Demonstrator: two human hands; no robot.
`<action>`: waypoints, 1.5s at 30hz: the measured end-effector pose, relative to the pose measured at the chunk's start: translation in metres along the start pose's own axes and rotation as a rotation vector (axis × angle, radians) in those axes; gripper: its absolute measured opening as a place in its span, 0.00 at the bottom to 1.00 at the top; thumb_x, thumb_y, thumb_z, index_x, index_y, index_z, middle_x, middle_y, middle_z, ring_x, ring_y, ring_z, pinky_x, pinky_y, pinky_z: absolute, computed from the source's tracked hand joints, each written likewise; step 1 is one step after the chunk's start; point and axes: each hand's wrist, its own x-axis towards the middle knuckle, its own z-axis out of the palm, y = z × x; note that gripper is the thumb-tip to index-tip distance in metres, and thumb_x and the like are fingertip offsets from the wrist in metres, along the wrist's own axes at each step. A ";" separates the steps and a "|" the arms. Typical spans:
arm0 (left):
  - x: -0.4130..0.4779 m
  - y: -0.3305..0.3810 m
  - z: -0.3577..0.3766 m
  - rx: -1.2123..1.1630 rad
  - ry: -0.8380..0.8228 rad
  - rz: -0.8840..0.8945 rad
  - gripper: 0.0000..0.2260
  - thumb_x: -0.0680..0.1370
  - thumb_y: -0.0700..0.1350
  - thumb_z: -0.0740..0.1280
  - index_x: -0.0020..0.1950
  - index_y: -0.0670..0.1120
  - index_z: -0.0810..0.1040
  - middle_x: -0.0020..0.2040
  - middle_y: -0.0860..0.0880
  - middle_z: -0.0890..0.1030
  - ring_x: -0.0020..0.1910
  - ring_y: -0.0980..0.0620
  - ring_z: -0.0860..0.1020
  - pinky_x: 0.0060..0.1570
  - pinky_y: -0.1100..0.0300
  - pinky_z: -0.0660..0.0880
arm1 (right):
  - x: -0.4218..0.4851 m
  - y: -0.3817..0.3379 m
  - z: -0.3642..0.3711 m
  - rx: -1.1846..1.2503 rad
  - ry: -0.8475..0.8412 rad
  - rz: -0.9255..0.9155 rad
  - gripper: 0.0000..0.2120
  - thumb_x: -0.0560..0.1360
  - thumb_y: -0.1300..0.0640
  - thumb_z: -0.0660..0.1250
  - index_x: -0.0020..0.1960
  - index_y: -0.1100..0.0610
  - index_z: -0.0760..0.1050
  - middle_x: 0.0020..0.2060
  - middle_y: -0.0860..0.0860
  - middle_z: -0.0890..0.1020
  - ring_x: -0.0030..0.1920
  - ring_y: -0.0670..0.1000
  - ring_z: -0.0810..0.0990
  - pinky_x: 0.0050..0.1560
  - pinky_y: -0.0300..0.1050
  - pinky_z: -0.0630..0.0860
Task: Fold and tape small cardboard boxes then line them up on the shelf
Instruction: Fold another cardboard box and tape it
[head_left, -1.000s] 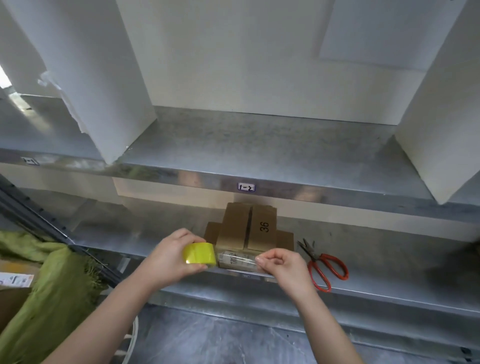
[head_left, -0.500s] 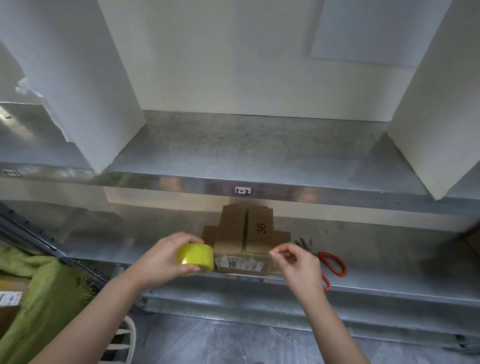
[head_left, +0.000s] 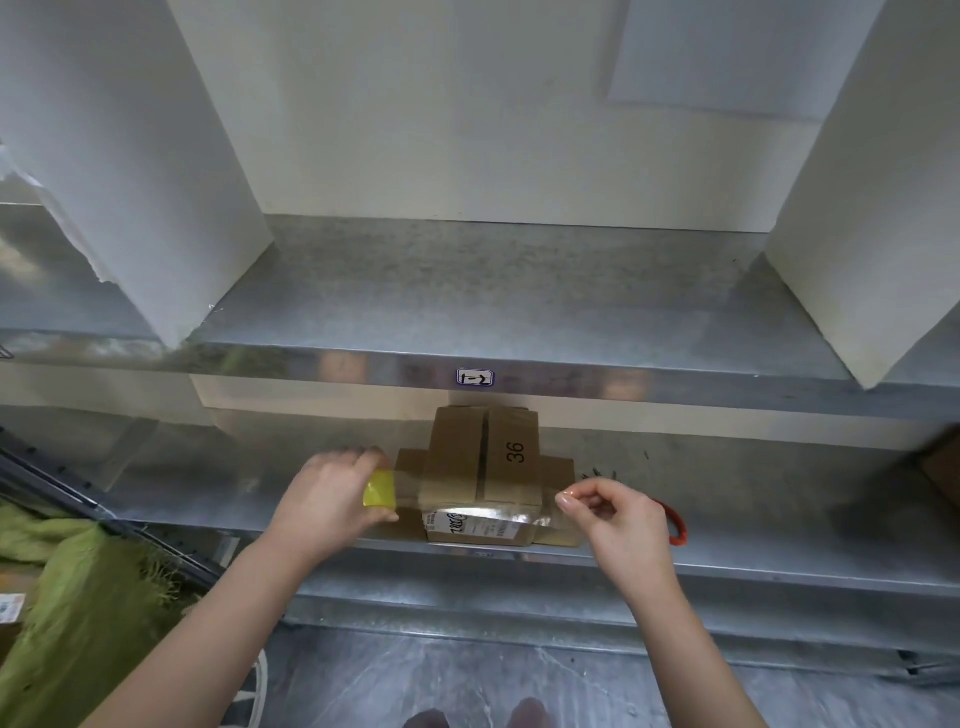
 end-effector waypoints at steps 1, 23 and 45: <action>0.000 -0.002 -0.001 0.022 -0.011 -0.012 0.29 0.66 0.66 0.73 0.60 0.53 0.75 0.56 0.52 0.81 0.55 0.49 0.77 0.54 0.55 0.71 | 0.001 0.001 0.001 -0.014 -0.011 -0.002 0.07 0.71 0.51 0.74 0.36 0.43 0.80 0.35 0.36 0.82 0.41 0.39 0.80 0.41 0.36 0.75; 0.019 -0.016 0.032 -0.132 -0.323 -0.062 0.29 0.70 0.61 0.72 0.67 0.58 0.64 0.62 0.56 0.77 0.61 0.49 0.75 0.59 0.55 0.71 | 0.036 0.026 0.028 -0.140 -0.157 0.218 0.03 0.74 0.52 0.71 0.44 0.50 0.82 0.39 0.44 0.83 0.43 0.44 0.79 0.39 0.38 0.71; 0.027 -0.009 0.051 -0.076 -0.293 0.099 0.32 0.79 0.59 0.61 0.66 0.81 0.38 0.66 0.55 0.70 0.64 0.48 0.69 0.60 0.49 0.68 | 0.018 0.046 0.065 -0.002 -0.039 0.201 0.19 0.74 0.63 0.67 0.63 0.50 0.74 0.45 0.42 0.82 0.50 0.48 0.82 0.49 0.36 0.73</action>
